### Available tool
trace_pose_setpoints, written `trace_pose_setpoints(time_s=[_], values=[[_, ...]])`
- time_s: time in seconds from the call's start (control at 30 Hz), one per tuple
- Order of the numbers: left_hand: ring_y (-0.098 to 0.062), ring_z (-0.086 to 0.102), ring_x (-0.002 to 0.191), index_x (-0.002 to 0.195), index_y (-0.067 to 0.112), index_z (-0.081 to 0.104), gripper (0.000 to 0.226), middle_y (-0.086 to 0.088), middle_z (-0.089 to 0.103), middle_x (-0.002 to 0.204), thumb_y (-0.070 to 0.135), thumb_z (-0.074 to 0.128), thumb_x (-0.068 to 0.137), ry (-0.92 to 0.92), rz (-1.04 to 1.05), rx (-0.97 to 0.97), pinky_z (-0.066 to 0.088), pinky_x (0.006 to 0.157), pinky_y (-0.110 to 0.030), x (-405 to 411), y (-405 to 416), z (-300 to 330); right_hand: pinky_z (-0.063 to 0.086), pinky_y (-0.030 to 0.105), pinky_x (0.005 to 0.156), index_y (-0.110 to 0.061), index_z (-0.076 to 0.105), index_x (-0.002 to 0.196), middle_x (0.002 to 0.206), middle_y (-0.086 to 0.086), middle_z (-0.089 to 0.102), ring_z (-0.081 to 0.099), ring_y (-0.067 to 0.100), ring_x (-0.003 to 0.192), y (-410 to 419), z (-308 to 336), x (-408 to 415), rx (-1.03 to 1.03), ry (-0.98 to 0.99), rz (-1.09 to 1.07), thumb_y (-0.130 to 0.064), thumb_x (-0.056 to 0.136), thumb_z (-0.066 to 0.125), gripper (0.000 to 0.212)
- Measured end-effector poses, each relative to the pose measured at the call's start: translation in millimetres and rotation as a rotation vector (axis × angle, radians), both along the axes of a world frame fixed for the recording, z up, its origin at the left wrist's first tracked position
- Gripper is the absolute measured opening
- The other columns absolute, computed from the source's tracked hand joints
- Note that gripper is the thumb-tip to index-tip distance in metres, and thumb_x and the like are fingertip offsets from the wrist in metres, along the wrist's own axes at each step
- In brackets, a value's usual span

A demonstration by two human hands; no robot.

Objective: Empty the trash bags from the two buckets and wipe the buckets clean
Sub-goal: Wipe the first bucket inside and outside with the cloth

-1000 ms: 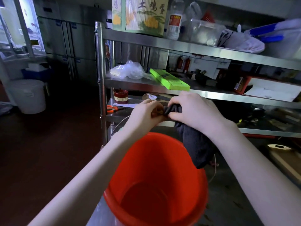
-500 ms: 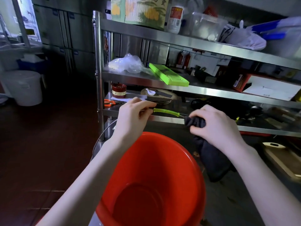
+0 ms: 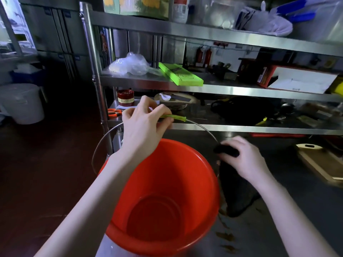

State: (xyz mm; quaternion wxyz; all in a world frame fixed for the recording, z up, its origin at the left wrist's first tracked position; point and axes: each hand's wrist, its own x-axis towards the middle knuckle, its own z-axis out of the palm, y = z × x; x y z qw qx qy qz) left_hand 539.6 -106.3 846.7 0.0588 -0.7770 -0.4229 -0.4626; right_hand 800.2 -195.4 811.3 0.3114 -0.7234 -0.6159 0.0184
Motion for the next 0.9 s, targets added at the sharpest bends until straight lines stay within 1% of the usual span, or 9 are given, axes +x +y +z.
trace_pose_setpoints(time_s=[0.1, 0.2, 0.23, 0.33, 0.4, 0.53, 0.63, 0.83, 0.9], values=[[-0.021, 0.059, 0.093, 0.096, 0.027, 0.064, 0.019, 0.004, 0.058, 0.096, 0.041, 0.051, 0.094, 0.024, 0.003, 0.061, 0.027, 0.089, -0.037, 3, -7, -3, 0.047, 0.031, 0.085, -0.027, 0.072, 0.098, 0.101, -0.013, 0.063, 0.062, 0.014, 0.102, -13, -61, 18, -0.14, 0.186, -0.023, -0.029, 0.08, 0.076, 0.019], [-0.022, 0.06, 0.093, 0.096, 0.028, 0.062, 0.018, 0.01, 0.065, 0.092, 0.041, 0.049, 0.096, 0.053, 0.004, 0.102, 0.031, 0.09, -0.04, 2, -12, -6, 0.04, 0.009, 0.077, -0.021, 0.074, 0.098, 0.102, -0.009, 0.065, 0.061, 0.013, 0.102, -15, -85, 16, -0.163, 0.234, -0.01, -0.025, 0.083, 0.073, 0.015], [-0.022, 0.06, 0.093, 0.097, 0.029, 0.062, 0.02, 0.01, 0.066, 0.093, 0.042, 0.048, 0.096, 0.053, 0.007, 0.098, 0.031, 0.09, -0.039, -1, -12, -6, 0.04, 0.009, 0.077, -0.022, 0.074, 0.097, 0.101, -0.009, 0.064, 0.061, 0.013, 0.101, -12, -82, 16, -0.155, 0.229, -0.013, -0.025, 0.083, 0.073, 0.014], [-0.021, 0.06, 0.093, 0.099, 0.028, 0.062, 0.023, 0.011, 0.066, 0.093, 0.043, 0.045, 0.096, 0.046, 0.017, 0.085, 0.029, 0.089, -0.035, -10, -8, -5, 0.05, 0.032, 0.085, -0.031, 0.071, 0.093, 0.1, -0.014, 0.063, 0.063, 0.012, 0.099, -4, -51, 11, -0.05, 0.209, -0.004, -0.026, 0.079, 0.077, 0.016], [-0.021, 0.059, 0.091, 0.099, 0.028, 0.062, 0.023, 0.011, 0.066, 0.092, 0.042, 0.045, 0.096, 0.052, 0.024, 0.089, 0.031, 0.089, -0.037, -11, -9, -5, 0.052, 0.041, 0.082, -0.031, 0.072, 0.094, 0.097, -0.014, 0.063, 0.063, 0.013, 0.093, 0, -15, -1, 0.102, 0.163, 0.047, -0.024, 0.077, 0.079, 0.02], [-0.022, 0.061, 0.089, 0.099, 0.028, 0.065, 0.025, 0.009, 0.067, 0.089, 0.043, 0.045, 0.096, 0.089, 0.053, 0.102, 0.035, 0.088, -0.041, 0, -15, -6, 0.05, 0.035, 0.07, -0.032, 0.069, 0.096, 0.098, -0.012, 0.057, 0.059, 0.016, 0.085, 10, 56, -56, 0.209, -0.136, 0.172, -0.035, 0.077, 0.07, 0.019], [-0.022, 0.061, 0.091, 0.101, 0.029, 0.064, 0.025, 0.009, 0.067, 0.094, 0.044, 0.044, 0.096, 0.096, 0.068, 0.089, 0.036, 0.089, -0.041, -4, -11, -7, 0.05, 0.034, 0.066, -0.032, 0.069, 0.095, 0.098, -0.01, 0.055, 0.059, 0.02, 0.08, 18, 73, -83, 0.288, -0.3, 0.23, -0.036, 0.077, 0.065, 0.019], [-0.022, 0.063, 0.089, 0.102, 0.027, 0.064, 0.021, 0.009, 0.067, 0.092, 0.038, 0.047, 0.097, 0.089, 0.008, 0.092, 0.041, 0.088, -0.042, -5, -12, -6, 0.051, 0.037, 0.07, -0.033, 0.07, 0.089, 0.09, -0.011, 0.059, 0.061, 0.016, 0.084, 8, 18, -22, 0.238, 0.08, 0.155, -0.022, 0.072, 0.079, 0.022], [-0.021, 0.062, 0.087, 0.101, 0.027, 0.064, 0.02, 0.01, 0.067, 0.092, 0.037, 0.048, 0.097, 0.076, 0.014, 0.098, 0.041, 0.089, -0.042, -6, -11, -7, 0.049, 0.028, 0.073, -0.034, 0.069, 0.085, 0.089, -0.011, 0.062, 0.063, 0.015, 0.086, 1, -20, -2, 0.131, 0.206, 0.073, -0.017, 0.074, 0.079, 0.023]])
